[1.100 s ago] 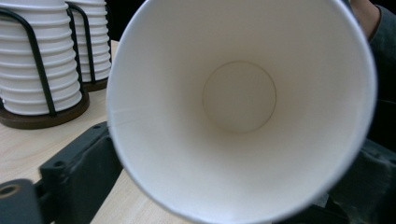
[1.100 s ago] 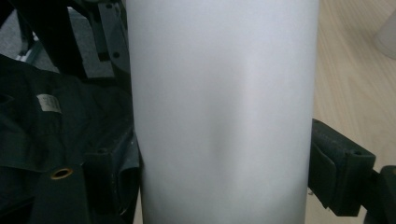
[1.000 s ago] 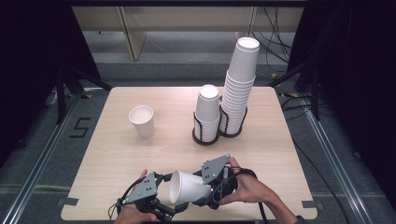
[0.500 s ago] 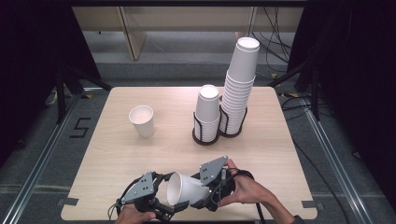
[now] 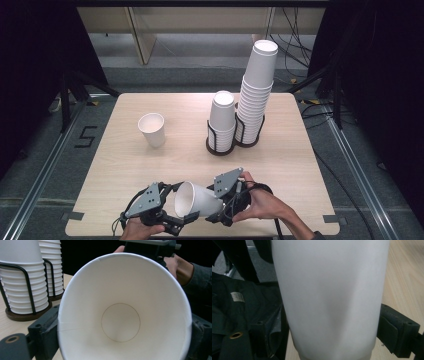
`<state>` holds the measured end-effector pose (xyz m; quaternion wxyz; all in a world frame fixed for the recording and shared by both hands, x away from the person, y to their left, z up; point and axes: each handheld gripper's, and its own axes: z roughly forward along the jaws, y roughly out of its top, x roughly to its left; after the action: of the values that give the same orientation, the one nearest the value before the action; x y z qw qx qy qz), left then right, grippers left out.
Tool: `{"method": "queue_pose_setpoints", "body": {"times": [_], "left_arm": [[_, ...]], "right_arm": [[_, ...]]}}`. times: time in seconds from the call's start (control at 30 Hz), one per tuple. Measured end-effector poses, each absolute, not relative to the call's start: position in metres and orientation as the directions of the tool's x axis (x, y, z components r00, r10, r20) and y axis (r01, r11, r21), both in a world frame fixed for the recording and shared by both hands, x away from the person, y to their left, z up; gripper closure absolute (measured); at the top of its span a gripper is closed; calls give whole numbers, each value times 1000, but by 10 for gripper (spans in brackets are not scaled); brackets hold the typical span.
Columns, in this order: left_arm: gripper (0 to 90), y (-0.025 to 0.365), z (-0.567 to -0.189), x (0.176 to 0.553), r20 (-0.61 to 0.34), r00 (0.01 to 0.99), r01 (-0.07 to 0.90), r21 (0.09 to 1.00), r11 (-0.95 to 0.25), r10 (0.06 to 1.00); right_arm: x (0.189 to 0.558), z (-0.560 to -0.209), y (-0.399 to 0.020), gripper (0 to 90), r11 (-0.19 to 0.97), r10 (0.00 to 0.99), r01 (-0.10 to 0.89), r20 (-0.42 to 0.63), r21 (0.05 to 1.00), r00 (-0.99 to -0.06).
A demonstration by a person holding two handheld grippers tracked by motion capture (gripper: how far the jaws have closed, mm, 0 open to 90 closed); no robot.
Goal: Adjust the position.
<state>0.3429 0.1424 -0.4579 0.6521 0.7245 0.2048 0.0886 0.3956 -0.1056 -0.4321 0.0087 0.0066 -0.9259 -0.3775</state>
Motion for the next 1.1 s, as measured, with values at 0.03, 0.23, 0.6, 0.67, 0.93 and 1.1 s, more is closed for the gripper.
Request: {"method": "queue_pose_setpoints", "body": {"times": [0.03,0.23,0.6,0.67,0.93,1.1], "left_arm": [[82,143,-458,343,-143,900,185,981,-64,412],[55,141,-459,344,-166,898,184,983,-6,407],[76,141,-456,342,-172,886,184,983,14,432],[84,142,-456,342,-173,877,185,983,17,448],[90,150,-453,349,-146,831,178,984,-8,536],[89,156,-450,354,-68,778,168,980,-104,625]], "right_arm": [[396,-432,-106,208,715,-19,-6,11,699,-1000],[395,-435,-102,248,708,-25,-9,12,707,-1000],[393,-443,-96,245,679,-30,24,61,734,-998],[395,-444,-97,220,674,-22,35,68,738,-997],[401,-444,-110,180,681,77,94,56,726,-995],[405,-444,-128,193,685,170,139,28,716,-985]]}}
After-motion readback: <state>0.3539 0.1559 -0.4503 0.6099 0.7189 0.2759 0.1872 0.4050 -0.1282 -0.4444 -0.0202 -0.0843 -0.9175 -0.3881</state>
